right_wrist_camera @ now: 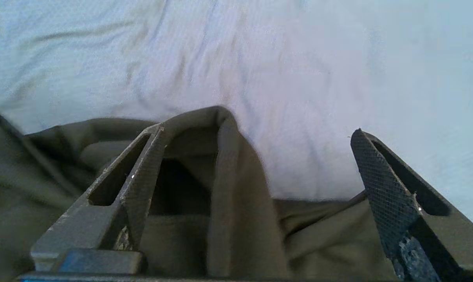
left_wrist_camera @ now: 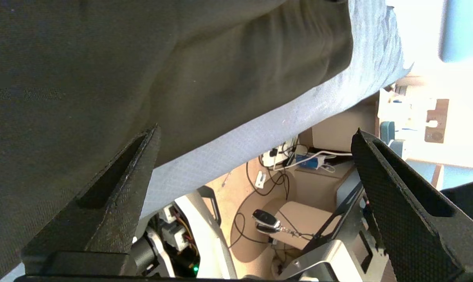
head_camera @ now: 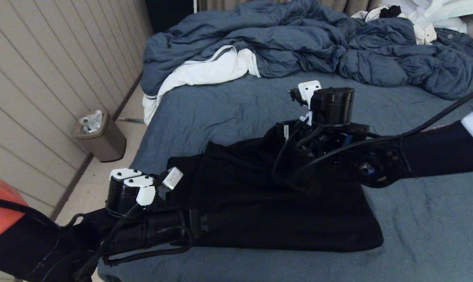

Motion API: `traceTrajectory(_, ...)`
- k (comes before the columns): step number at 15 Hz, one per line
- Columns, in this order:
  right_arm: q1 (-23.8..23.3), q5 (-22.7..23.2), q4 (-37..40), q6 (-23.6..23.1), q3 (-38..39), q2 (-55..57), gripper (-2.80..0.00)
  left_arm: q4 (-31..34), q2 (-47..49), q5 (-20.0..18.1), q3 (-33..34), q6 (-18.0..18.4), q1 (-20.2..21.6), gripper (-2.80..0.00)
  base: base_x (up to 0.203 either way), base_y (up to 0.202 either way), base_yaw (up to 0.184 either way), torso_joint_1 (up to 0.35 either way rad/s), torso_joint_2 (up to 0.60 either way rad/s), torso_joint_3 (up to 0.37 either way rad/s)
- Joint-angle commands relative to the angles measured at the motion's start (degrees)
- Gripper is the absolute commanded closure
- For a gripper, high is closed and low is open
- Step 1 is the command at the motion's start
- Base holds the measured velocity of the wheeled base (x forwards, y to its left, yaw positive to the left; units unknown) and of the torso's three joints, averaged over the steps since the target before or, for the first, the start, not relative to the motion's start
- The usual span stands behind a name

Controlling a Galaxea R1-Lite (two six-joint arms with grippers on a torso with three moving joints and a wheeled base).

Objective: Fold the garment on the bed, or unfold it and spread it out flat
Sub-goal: Fold the black sweatshirt

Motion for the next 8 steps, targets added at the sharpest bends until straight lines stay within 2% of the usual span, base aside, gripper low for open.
traceTrajectory(1,-0.04,0.03,6.11,3.41,-3.54,0.0,-2.8,-0.34,-0.21,-0.12,0.07,-0.22,-0.01,-2.8,0.0,0.0,0.0,0.0,0.0,0.0)
traceTrajectory(5,-0.04,0.62,7.97,3.95,-4.45,-0.18,-2.8,-0.28,-0.48,-0.12,0.07,-0.22,-0.01,-2.8,0.0,0.0,0.0,0.0,0.0,0.0)
traceTrajectory(6,-0.13,0.5,7.88,3.99,-4.27,-0.18,0.0,-0.26,-0.52,-0.17,0.07,-0.22,0.04,-2.8,0.0,0.0,0.0,0.0,0.0,0.0)
traceTrajectory(8,-0.13,0.57,7.78,3.81,-4.7,-0.16,0.0,-0.28,-0.48,-0.16,0.07,-0.22,-0.01,-2.8,0.0,0.0,0.0,0.0,0.0,0.0)
